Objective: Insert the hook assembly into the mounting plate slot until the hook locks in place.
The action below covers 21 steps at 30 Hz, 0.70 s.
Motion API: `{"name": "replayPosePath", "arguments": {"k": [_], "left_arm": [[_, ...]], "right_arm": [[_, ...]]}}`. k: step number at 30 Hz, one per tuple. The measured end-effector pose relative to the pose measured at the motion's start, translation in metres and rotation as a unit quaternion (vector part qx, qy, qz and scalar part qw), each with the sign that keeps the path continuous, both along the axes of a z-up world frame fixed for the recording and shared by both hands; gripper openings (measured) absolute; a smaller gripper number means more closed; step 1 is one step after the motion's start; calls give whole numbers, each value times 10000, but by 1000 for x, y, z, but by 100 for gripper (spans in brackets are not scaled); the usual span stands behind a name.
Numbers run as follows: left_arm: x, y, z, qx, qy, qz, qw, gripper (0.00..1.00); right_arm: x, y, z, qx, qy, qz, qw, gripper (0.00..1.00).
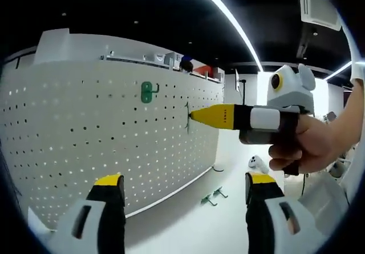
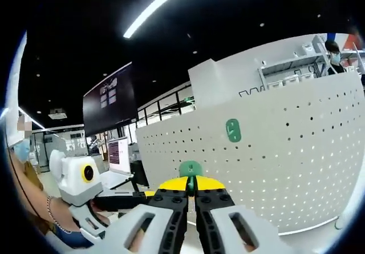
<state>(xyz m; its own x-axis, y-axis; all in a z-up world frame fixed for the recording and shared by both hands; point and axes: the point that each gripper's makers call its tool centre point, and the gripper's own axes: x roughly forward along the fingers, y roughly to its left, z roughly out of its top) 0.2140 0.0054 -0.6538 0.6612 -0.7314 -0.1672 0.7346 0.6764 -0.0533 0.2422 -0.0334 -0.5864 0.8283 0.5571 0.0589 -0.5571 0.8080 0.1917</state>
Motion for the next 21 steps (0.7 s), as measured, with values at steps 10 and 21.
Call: {"name": "replayPosePath", "arguments": {"k": [10, 21], "left_arm": [[-4, 7, -3, -40, 37, 53, 10000, 89], [-8, 13, -5, -64, 78, 106, 9999, 88]], "right_arm": [[14, -12, 4, -93, -53, -293, 9995, 0], [30, -22, 16, -193, -198, -535, 9982, 0]]}}
